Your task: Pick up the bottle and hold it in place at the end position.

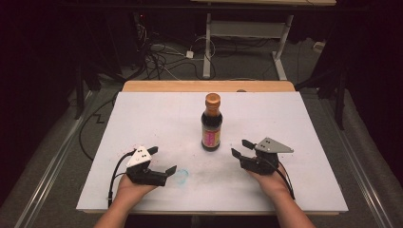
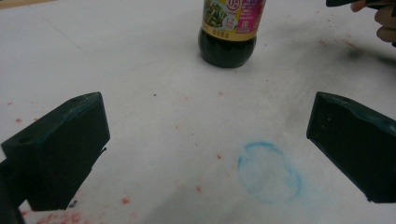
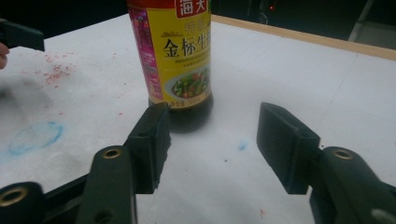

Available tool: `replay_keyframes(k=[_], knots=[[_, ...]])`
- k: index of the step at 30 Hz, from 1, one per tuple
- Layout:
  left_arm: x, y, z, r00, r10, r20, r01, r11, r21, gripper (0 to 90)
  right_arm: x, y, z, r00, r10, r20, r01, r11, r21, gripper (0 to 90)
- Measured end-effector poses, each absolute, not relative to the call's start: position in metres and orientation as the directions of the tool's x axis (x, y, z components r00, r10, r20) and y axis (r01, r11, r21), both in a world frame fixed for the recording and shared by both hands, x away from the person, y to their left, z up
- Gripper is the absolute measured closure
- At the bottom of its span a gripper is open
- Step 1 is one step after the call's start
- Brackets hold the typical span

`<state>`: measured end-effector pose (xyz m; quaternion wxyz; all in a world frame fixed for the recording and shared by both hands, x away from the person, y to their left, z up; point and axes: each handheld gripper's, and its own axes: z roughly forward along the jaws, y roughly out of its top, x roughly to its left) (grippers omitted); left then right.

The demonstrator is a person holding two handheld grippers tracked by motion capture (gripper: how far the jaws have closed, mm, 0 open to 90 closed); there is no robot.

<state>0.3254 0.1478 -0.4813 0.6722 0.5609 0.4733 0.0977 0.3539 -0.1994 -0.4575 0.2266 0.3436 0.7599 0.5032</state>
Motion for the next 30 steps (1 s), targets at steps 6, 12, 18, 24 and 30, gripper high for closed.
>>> replay_keyframes(k=[6, 12, 18, 24, 30], knots=[[0.335, 0.14, -0.482, 0.526, 0.653, -0.545, 0.429, 0.349, 0.833, 0.0, 0.348, -0.204, -0.463, -0.669, 0.743, -0.003, 0.298, 0.271, 0.915, 62.4], [0.346, 0.133, -0.479, 0.532, 0.646, -0.548, 0.411, 0.368, 0.834, 0.0, 0.347, -0.204, -0.466, -0.679, 0.734, 0.004, 0.308, 0.28, 0.909, 74.9], [0.358, 0.127, -0.471, 0.542, 0.636, -0.549, 0.417, 0.363, 0.833, 0.0, 0.345, -0.202, -0.465, -0.691, 0.723, 0.005, 0.3, 0.28, 0.912, 89.0], [0.368, 0.112, -0.458, 0.571, 0.607, -0.553, 0.418, 0.365, 0.832, 0.0, 0.344, -0.201, -0.46, -0.69, 0.724, -0.005, 0.279, 0.272, 0.921, 90.0], [0.387, 0.092, -0.449, 0.593, 0.587, -0.551, 0.431, 0.347, 0.833, 0.0, 0.348, -0.199, -0.455, -0.691, 0.722, 0.001, 0.274, 0.26, 0.926, 90.0]])
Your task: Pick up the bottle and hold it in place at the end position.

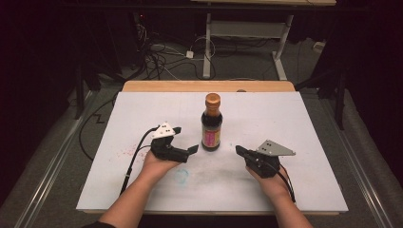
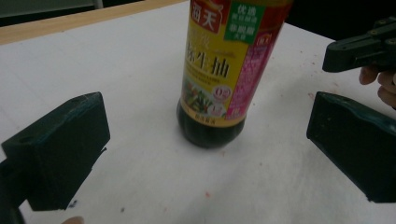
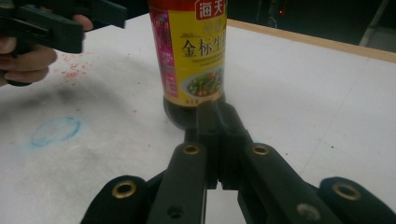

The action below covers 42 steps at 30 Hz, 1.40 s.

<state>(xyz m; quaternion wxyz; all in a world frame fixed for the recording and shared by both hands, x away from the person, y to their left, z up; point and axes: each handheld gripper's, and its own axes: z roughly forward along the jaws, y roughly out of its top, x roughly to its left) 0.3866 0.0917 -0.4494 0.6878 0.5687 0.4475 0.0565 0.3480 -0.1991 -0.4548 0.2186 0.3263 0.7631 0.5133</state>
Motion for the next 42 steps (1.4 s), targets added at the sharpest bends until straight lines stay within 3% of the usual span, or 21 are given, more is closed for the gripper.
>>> replay_keyframes(k=[9, 22, 27, 34, 42], knots=[[0.408, 0.061, -0.441, 0.631, 0.567, -0.529, 0.406, 0.339, 0.848, 0.0, 0.355, -0.194, -0.446, -0.703, 0.711, 0.004, 0.262, 0.253, 0.931, 90.0], [0.422, 0.037, -0.447, 0.647, 0.534, -0.544, 0.454, 0.303, 0.838, 0.9, 0.36, -0.186, -0.429, -0.717, 0.698, 0.004, 0.247, 0.248, 0.937, 90.0], [0.424, 0.034, -0.447, 0.653, 0.529, -0.542, 0.45, 0.305, 0.839, 4.7, 0.361, -0.186, -0.425, -0.712, 0.702, 0.008, 0.249, 0.241, 0.938, 90.0], [0.423, 0.031, -0.446, 0.676, 0.518, -0.524, 0.431, 0.299, 0.852, 22.1, 0.361, -0.183, -0.419, -0.71, 0.704, 0.006, 0.244, 0.237, 0.94, 90.0], [0.424, 0.03, -0.447, 0.68, 0.528, -0.509, 0.411, 0.3, 0.861, 26.8, 0.362, -0.181, -0.412, -0.713, 0.701, 0.012, 0.245, 0.233, 0.941, 90.0]])
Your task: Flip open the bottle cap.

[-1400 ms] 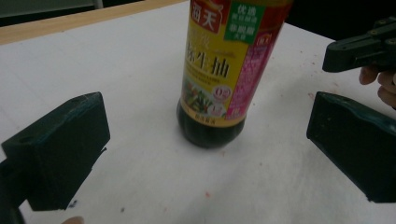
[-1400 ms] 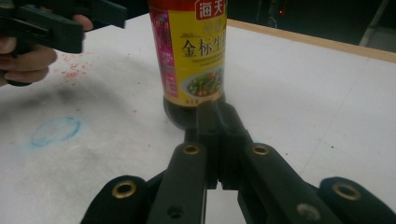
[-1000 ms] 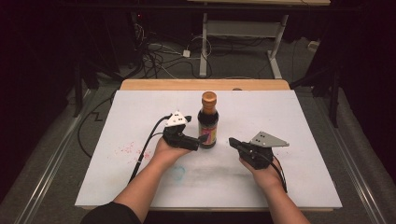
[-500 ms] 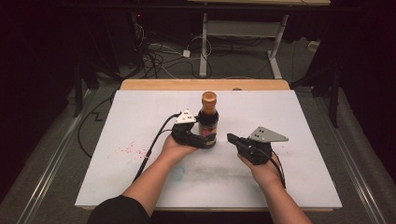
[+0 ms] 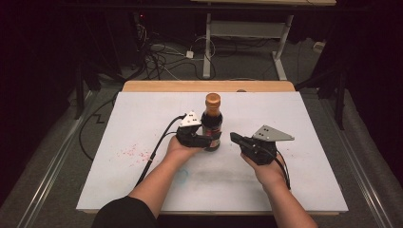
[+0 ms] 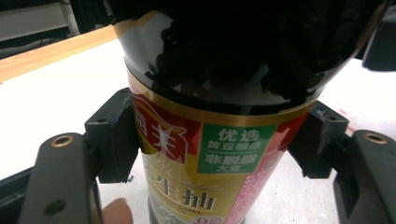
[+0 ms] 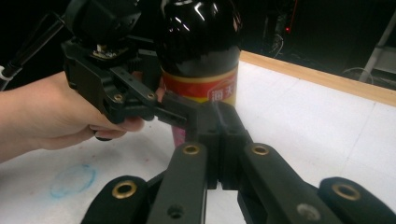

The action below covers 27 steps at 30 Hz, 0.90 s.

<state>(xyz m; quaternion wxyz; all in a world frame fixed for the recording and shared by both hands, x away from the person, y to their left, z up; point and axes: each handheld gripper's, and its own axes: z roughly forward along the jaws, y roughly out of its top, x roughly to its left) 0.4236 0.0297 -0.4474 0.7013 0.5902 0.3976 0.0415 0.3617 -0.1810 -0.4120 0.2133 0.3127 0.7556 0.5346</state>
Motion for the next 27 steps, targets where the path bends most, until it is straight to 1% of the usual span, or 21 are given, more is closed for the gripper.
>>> replay_keyframes(k=[15, 27], knots=[[0.422, 0.029, -0.447, 0.683, 0.539, -0.493, 0.401, 0.287, 0.87, 27.9, 0.362, -0.168, -0.392, -0.754, 0.656, 0.026, 0.23, 0.226, 0.947, 90.0], [0.422, 0.029, -0.448, 0.68, 0.539, -0.497, 0.4, 0.295, 0.868, 28.0, 0.365, -0.159, -0.372, -0.761, 0.648, 0.036, 0.223, 0.21, 0.952, 90.0]])
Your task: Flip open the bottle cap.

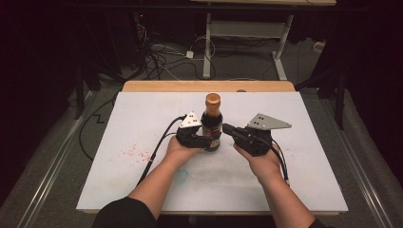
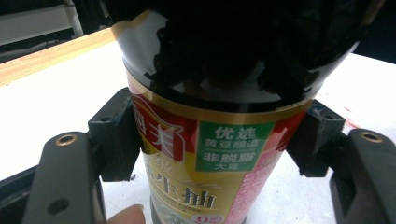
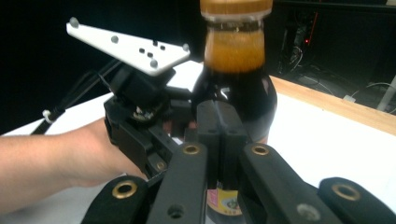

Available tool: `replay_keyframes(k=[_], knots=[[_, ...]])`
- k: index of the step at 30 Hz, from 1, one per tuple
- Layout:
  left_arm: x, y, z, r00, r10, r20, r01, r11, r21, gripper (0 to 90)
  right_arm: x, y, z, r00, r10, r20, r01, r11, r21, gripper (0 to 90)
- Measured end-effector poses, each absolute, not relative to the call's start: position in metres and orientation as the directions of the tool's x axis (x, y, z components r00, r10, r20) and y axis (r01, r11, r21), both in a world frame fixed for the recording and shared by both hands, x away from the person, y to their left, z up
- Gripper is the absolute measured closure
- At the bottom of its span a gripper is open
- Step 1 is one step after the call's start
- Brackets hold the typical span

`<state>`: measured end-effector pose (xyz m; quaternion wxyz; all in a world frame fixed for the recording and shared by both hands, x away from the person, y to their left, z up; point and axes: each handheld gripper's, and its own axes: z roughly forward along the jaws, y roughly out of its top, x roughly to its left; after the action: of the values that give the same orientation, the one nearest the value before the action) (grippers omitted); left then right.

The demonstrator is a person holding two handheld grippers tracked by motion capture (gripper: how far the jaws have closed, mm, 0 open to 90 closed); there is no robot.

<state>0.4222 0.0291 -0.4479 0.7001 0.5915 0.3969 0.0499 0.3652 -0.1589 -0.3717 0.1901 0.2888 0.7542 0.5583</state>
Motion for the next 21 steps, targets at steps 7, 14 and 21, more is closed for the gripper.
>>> replay_keyframes(k=[7, 14, 21], knots=[[0.422, 0.029, -0.448, 0.68, 0.542, -0.493, 0.397, 0.293, 0.87, 28.1, 0.368, -0.151, -0.361, -0.767, 0.641, 0.029, 0.216, 0.215, 0.952, 90.0], [0.421, 0.029, -0.449, 0.677, 0.546, -0.493, 0.394, 0.297, 0.87, 28.1, 0.371, -0.144, -0.353, -0.772, 0.635, 0.023, 0.21, 0.22, 0.952, 90.0], [0.421, 0.028, -0.449, 0.675, 0.549, -0.493, 0.393, 0.298, 0.87, 28.1, 0.377, -0.14, -0.341, -0.769, 0.639, 0.025, 0.207, 0.212, 0.955, 90.0]])
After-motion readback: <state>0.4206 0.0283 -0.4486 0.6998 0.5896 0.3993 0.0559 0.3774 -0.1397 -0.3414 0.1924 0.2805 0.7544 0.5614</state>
